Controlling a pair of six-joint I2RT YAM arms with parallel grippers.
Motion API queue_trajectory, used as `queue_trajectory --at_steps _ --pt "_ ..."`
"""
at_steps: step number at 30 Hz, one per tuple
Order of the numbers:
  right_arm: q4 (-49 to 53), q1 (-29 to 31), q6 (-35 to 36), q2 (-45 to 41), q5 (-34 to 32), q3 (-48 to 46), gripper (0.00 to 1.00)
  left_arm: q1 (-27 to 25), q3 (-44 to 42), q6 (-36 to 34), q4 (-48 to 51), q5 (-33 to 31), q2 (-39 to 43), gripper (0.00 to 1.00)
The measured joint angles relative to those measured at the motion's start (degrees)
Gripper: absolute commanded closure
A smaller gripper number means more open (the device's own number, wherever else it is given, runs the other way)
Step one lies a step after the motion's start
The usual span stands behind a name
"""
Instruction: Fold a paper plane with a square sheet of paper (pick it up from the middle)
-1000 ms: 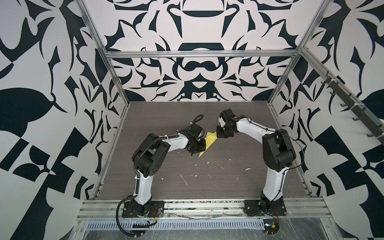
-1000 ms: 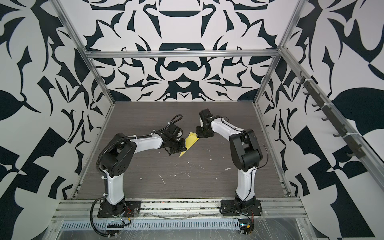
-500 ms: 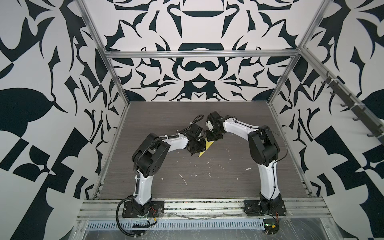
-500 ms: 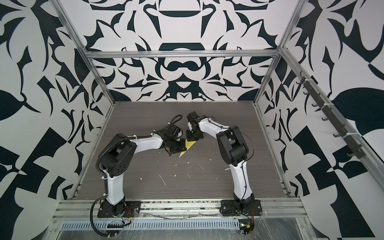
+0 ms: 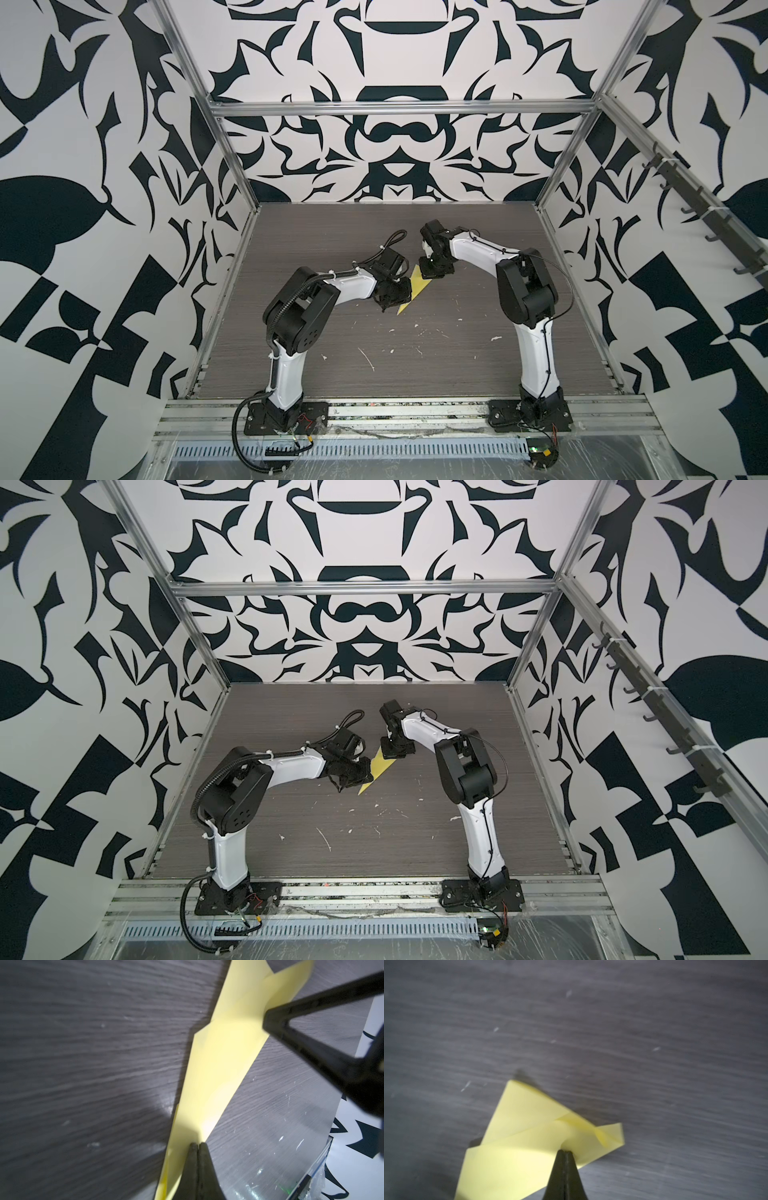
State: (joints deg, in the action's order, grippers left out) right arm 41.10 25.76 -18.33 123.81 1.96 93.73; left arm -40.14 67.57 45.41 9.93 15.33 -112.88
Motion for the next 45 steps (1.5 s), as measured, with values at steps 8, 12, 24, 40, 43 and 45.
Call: queue_trajectory --at_steps 8,12,24,40,43,45 --pt "1.18 -2.64 -1.03 0.81 -3.96 1.53 1.0 0.0 -0.07 0.09 -0.09 0.0 0.02 1.0" --pt "1.57 -3.74 -1.22 0.81 -5.75 1.57 1.0 0.0 -0.09 0.13 -0.11 0.0 0.04 1.0" --pt "-1.62 1.33 0.11 -8.76 4.79 -3.48 1.0 0.0 -0.09 0.13 -0.11 0.02 0.04 1.0" --pt "-0.92 4.11 0.76 -1.68 13.03 -3.48 1.0 0.0 -0.09 0.11 -0.11 0.04 0.07 1.0" --pt "-0.26 3.96 0.79 -1.18 12.61 -2.91 1.0 0.0 -0.09 0.15 -0.04 0.04 0.13 1.0" --pt "0.02 3.93 0.81 -1.07 12.17 -2.69 1.0 -0.02 -0.13 0.17 0.13 0.04 0.26 1.0"
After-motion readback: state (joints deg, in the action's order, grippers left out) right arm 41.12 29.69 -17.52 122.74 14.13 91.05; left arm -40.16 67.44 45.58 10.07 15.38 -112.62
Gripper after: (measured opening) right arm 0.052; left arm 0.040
